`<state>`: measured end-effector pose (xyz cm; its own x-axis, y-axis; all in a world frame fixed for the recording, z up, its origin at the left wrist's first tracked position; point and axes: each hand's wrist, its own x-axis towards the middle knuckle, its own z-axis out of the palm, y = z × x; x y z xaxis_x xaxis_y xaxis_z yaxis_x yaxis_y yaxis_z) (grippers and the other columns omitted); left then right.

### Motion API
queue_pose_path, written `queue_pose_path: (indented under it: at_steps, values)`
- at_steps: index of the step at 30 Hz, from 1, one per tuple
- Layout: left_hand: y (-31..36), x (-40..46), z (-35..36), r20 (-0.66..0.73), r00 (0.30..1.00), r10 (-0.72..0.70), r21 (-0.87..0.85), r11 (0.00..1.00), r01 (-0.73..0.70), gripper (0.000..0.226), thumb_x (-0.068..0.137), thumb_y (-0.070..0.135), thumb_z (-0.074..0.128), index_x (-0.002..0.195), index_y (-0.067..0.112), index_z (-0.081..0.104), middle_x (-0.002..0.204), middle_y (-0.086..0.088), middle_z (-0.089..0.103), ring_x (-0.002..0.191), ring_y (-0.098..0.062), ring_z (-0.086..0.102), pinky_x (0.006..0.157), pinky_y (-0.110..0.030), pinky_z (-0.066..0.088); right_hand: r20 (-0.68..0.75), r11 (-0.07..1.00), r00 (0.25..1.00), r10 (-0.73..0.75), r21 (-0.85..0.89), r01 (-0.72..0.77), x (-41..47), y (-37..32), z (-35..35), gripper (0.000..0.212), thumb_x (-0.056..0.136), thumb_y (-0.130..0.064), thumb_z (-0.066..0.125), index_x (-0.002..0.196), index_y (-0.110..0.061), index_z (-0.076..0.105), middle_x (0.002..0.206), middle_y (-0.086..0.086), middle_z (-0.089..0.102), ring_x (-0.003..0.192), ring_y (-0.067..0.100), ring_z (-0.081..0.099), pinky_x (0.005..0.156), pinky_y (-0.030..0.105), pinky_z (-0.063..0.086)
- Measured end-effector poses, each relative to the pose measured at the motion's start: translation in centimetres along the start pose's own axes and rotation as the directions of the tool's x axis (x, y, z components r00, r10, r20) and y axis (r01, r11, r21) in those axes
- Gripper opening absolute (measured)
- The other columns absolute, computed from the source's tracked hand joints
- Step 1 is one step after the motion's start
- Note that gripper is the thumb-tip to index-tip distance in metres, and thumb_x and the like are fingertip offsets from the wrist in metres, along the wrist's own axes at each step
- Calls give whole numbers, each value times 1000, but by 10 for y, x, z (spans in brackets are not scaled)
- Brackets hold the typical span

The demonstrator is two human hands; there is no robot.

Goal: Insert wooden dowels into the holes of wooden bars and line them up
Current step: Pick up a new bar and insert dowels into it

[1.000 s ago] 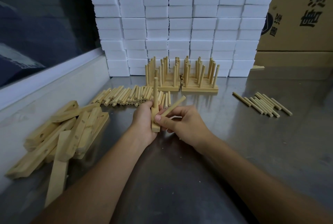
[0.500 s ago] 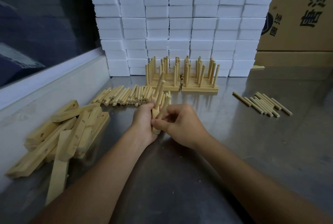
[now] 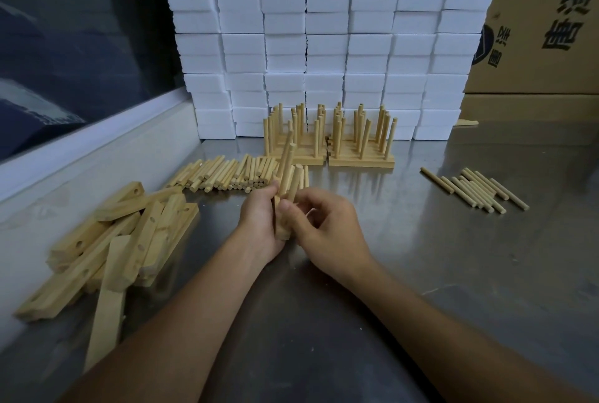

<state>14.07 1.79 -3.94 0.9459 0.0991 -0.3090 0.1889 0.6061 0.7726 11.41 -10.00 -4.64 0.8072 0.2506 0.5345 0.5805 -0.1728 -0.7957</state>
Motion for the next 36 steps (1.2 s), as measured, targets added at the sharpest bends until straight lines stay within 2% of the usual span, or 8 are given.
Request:
queue_pose_path:
  at_steps: [9,12,14,16,20,27,31,36]
  values:
    - [-2,-4,1,2,1000,-6,23,1000,6,37,102,33,44,81,8,60,59,-11,66,55,-25,70,50,-33,58,-38,998,998,43,55,-40,2,3,3,23,88,-18,74,74,-2,65,67,14,66,63,31,64,57,42,55]
    - [-2,-8,3,-11,1000,-7,2,1000,7,36,103,32,44,86,4,59,66,-11,66,60,-26,70,49,-32,57,-61,997,996,69,45,-67,2,3,5,27,86,-20,76,71,-4,62,64,10,65,57,24,61,52,37,53]
    - [-1,-8,2,-28,1000,3,1,1000,-3,35,102,34,45,104,1,58,93,-16,63,82,-30,69,59,-37,60,-50,996,996,70,66,-67,2,3,5,24,86,-18,77,68,-13,61,61,0,63,54,12,59,51,29,50]
    - [-1,-7,3,-30,1000,4,16,1000,-4,36,102,36,45,115,4,55,109,-20,55,99,-34,61,85,-46,56,-21,995,998,66,76,-64,3,3,3,24,88,-18,76,68,-21,61,61,-3,62,56,16,60,53,35,53]
    - [-2,-3,3,-51,999,13,6,1000,-13,31,100,35,48,112,7,56,109,-16,52,100,-32,57,103,-50,45,3,999,999,32,11,-32,3,1,2,27,89,-19,73,68,-30,60,62,-4,61,62,28,62,57,45,55]
    - [-1,2,1,-68,998,9,-7,1000,-10,46,101,32,48,132,0,57,108,-14,55,98,-31,57,85,-42,51,68,995,998,12,-103,-5,5,4,-4,18,94,-15,66,82,-3,66,69,14,65,64,29,61,61,48,52]
    - [0,2,-1,-57,998,4,-5,1000,-4,36,100,31,50,119,4,64,88,-9,58,82,-25,59,68,-34,53,131,991,991,0,-134,18,5,-1,-7,9,94,-11,65,96,-6,72,80,3,70,73,14,64,69,35,55]
    - [-2,1,-1,-25,999,-37,50,998,38,31,99,40,49,96,11,61,81,-10,59,70,-26,65,69,-34,49,25,998,999,27,-64,-25,3,0,-4,15,89,-15,72,77,-7,71,65,5,69,58,20,67,57,41,58]
